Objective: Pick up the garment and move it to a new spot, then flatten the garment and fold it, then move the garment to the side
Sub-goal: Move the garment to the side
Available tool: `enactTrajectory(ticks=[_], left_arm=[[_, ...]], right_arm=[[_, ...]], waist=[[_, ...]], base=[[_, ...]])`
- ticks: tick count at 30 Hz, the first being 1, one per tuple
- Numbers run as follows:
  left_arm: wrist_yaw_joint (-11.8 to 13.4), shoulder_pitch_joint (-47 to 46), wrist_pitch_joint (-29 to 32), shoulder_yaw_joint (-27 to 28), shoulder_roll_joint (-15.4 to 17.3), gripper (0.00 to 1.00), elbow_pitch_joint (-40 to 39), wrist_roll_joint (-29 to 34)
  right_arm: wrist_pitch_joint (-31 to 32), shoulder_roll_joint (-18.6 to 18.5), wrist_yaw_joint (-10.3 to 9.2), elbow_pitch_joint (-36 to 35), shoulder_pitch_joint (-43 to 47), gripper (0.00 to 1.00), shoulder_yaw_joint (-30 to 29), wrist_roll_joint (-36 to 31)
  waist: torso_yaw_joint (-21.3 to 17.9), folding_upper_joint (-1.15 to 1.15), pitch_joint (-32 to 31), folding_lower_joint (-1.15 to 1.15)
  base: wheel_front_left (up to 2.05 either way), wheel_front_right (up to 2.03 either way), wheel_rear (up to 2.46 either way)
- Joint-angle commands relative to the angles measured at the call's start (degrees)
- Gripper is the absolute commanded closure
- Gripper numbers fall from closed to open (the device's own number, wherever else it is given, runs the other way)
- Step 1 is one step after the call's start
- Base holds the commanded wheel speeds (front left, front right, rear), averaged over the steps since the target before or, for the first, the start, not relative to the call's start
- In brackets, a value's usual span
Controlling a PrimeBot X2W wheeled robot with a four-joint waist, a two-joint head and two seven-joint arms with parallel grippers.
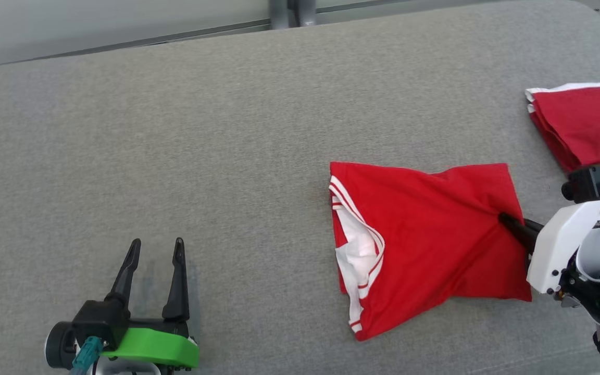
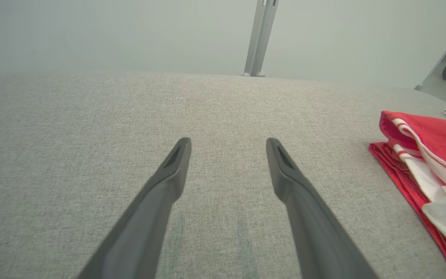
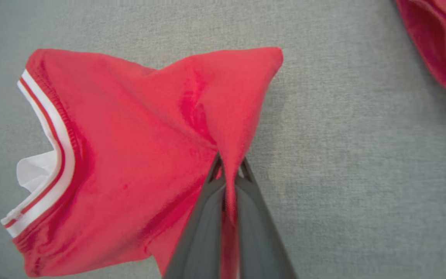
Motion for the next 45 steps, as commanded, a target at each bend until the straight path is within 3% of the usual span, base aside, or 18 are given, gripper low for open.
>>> enactTrajectory(ticks=[1,8,20,30,39,45], left_arm=[[-0.3,-0.3,0.0,0.3,0.3,0.00,-0.2,0.4],[-1.1,-2.5,0.0,-0.5,1.4,0.00,0.2,2.0],[-1.4,-5.2,0.0,-1.3,2.8,0.00,0.6,3.1],[-1.4,-6.3,0.0,-1.7,3.2,0.00,1.1,3.1],[-0.9,-4.8,0.0,-1.5,3.9,0.00,0.9,2.8],[-1.2,-6.1,1.0,-2.6,4.8,0.00,0.5,3.3]], right_arm=[[-0.7,-0.7,0.00,0.0,0.1,1.00,-0.5,-0.6],[-2.6,-2.7,0.00,1.2,-6.0,1.00,1.8,-3.0],[1.3,-6.5,0.00,5.8,-24.1,1.00,1.0,-4.0],[3.1,-7.3,0.00,11.3,-32.2,1.00,-6.3,-5.4],[3.0,-8.1,0.00,13.6,-30.4,1.00,-14.0,-5.2],[-1.4,-6.2,0.00,18.5,-29.0,1.00,-18.8,-9.5]], waist=[[-6.7,0.44,0.7,0.00],[-10.6,0.44,3.2,0.00],[-8.3,0.44,8.1,0.00],[-6.3,0.44,9.1,0.00],[-6.5,0.44,7.7,0.00],[-6.2,0.44,8.6,0.00]], base=[[0.00,0.00,0.00],[0.00,0.00,0.00],[0.00,0.00,0.00],[0.00,0.00,0.00],[0.00,0.00,0.00],[0.00,0.00,0.00]])
